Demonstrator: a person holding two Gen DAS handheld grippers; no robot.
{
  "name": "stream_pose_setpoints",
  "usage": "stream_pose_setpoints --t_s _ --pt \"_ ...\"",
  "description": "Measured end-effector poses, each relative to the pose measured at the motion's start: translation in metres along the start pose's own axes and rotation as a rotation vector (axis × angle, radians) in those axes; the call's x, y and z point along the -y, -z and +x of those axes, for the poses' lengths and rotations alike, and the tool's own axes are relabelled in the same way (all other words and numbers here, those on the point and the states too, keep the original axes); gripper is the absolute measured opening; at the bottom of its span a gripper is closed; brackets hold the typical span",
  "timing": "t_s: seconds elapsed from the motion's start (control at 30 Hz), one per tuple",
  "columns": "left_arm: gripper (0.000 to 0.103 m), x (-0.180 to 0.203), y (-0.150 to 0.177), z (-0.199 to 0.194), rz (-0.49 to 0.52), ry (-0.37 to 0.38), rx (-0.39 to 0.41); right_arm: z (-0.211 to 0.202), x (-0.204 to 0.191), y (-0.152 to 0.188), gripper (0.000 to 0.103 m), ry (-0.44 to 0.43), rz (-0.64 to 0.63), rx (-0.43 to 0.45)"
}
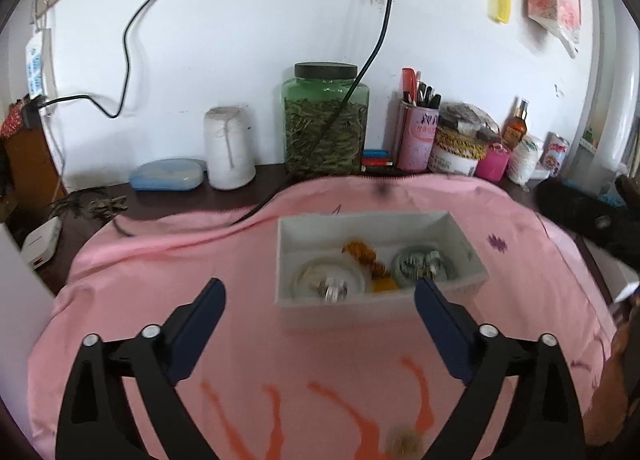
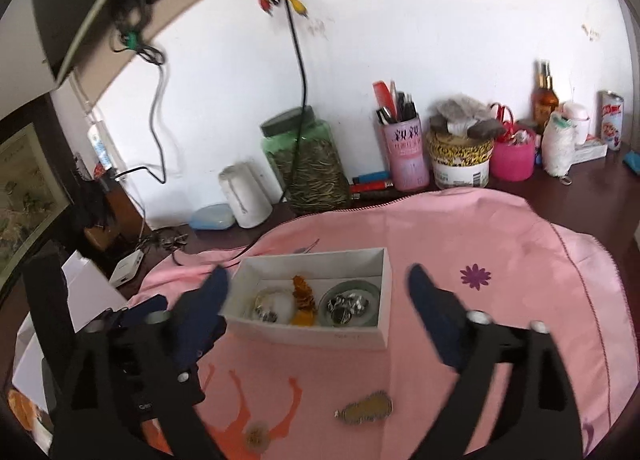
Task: Organize jewelry
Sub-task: 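Move both grippers back toward the two pendants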
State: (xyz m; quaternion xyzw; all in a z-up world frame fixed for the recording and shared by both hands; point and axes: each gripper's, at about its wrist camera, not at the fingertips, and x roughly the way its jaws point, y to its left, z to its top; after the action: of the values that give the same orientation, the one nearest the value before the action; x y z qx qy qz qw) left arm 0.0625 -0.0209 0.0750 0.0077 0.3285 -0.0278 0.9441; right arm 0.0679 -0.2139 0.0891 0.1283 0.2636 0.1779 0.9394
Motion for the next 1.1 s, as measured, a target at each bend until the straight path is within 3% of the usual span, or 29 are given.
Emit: stream_pose_setpoints --t_s 0.13,0.33,0.53,0.67,0.83,1.1 --pt "0.097 -0.003 0.028 -0.017 0.045 -0.012 -0.028 -0.018 -0.009 0.026 0.096 0.029 -0.125 -0.013" --pt "0.097 0.000 0.068 -0.009 0.127 -0.020 -0.116 -0.004 -0.007 0.069 0.096 0.164 -0.261 -0.120" --pt "0.097 0.010 0.073 -0.010 0.166 0.006 -0.112 -0.010 -0.012 0.074 0.096 0.205 -0.297 -0.079" --pt "0.097 0.017 0.076 -0.004 0.189 0.040 -0.150 -0.004 -0.008 0.076 0.096 0.266 -0.289 -0.106" --pt "0.097 0.024 0.081 0.002 0.229 0.014 -0.175 0.006 0.002 0.078 0.096 0.211 -0.216 -0.189" --pt "0.097 0.021 0.082 0.007 0.209 -0.009 -0.187 0.007 0.010 0.078 0.096 0.208 -0.158 -0.198"
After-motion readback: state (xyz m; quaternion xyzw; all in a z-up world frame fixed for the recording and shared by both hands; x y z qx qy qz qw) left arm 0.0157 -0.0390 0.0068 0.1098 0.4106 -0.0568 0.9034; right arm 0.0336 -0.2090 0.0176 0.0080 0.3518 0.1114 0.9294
